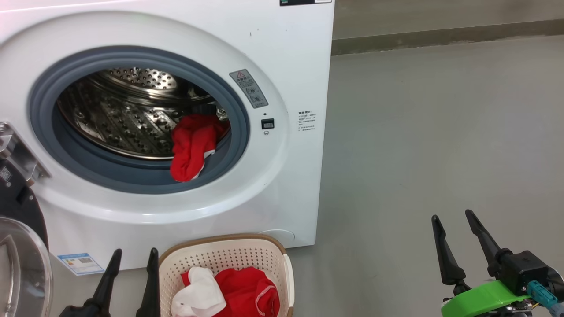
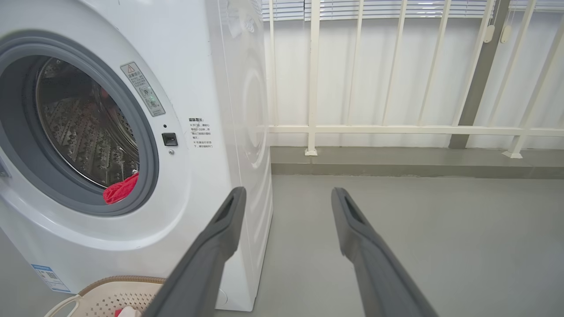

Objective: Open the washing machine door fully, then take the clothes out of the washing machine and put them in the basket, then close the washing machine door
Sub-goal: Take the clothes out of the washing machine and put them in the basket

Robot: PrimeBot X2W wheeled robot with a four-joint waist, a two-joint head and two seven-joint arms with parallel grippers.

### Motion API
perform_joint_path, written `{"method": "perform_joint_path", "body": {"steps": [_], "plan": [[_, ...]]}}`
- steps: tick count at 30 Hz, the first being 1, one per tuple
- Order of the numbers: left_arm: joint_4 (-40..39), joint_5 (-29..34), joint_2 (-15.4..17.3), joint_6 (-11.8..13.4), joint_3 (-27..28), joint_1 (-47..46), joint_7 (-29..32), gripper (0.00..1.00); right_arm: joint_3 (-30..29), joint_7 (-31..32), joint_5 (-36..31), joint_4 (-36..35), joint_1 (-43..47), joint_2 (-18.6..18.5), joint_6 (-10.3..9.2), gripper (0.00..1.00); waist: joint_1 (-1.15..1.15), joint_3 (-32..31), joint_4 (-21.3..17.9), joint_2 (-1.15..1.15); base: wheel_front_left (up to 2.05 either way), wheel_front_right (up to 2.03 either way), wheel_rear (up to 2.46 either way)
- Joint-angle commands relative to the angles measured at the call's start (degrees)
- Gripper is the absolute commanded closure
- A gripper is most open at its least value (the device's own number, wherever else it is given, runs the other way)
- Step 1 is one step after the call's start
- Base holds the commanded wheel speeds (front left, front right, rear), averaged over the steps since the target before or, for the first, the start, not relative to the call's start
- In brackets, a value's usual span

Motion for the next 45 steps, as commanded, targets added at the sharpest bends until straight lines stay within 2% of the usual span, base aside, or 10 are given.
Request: {"method": "perform_joint_path", "body": {"steps": [1,25,33,45], "plan": [[-1.5,0.4,0.4,-0.4,1.6,-1.1,-0.5,0.0,1.0,-0.4,-0.2,-1.7,-1.1,-0.5,0.28,0.0,0.0,0.0,0.1,0.0,0.0,0.0,0.0],[1.4,-0.4,0.2,-0.1,1.2,-3.6,-0.5,0.0,2.1,-0.4,-1.1,-2.2,-1.6,-0.5,0.28,0.0,0.0,2.1,0.9,0.0,0.0,0.0,0.0],[3.3,-1.7,0.1,1.3,0.3,-9.4,-0.5,0.0,2.6,-0.4,-1.2,-3.5,-3.9,-0.5,0.28,0.0,0.0,7.6,1.4,0.0,0.0,0.0,0.0],[8.0,-2.2,0.7,2.2,1.2,-23.8,-0.5,0.0,3.6,-0.4,-1.5,-4.9,-9.1,-0.5,0.28,0.0,0.0,17.4,1.6,0.0,0.0,0.0,0.0]]}}
